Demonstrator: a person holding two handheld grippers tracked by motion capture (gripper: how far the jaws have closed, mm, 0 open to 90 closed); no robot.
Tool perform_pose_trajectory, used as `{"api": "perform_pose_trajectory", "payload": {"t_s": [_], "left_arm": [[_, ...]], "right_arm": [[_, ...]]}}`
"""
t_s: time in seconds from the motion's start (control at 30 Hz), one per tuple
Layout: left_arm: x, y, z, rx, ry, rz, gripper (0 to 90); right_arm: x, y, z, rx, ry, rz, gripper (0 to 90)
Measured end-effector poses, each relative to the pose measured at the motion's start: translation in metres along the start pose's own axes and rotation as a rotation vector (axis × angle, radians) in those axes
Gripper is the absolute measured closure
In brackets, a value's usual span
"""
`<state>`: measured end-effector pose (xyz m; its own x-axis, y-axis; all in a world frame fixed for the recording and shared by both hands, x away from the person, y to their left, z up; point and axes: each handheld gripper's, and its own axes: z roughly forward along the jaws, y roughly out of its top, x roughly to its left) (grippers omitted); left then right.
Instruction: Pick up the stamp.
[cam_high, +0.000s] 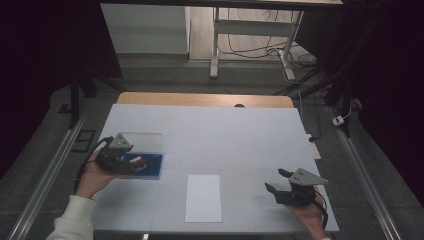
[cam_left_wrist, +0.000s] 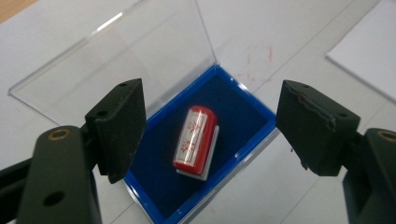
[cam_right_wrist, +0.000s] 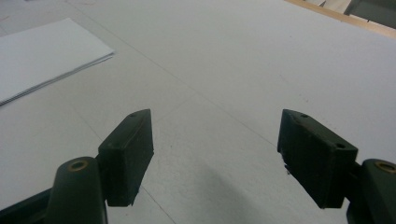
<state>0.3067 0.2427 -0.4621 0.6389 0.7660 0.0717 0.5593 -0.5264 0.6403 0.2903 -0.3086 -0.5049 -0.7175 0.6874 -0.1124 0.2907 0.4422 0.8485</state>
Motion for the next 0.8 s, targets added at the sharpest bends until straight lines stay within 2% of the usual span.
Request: {"api": "perform_pose_trajectory", "payload": {"t_s": [0.17,0.4,0.5,0.8], "left_arm": [[0.001,-0.004,0.007,0.026,-0.002,0.016,29.7],[0.007,-0.011,0.015,0.045,0.001,0.005,37.4],[0.008,-0.012,0.017,0.054,0.006,0.013,41.5],[0.01,-0.012,0.021,0.059,-0.035,0.029,51.9]], "right_arm": [[0.001,0.0,0.001,0.003,0.001,-0.006,26.5],[0.002,0.0,0.002,0.012,0.003,-0.005,27.0],[0.002,-0.001,0.002,0.014,0.0,-0.009,27.1],[0.003,-0.002,0.003,0.015,0.004,-0.003,27.5]]}}
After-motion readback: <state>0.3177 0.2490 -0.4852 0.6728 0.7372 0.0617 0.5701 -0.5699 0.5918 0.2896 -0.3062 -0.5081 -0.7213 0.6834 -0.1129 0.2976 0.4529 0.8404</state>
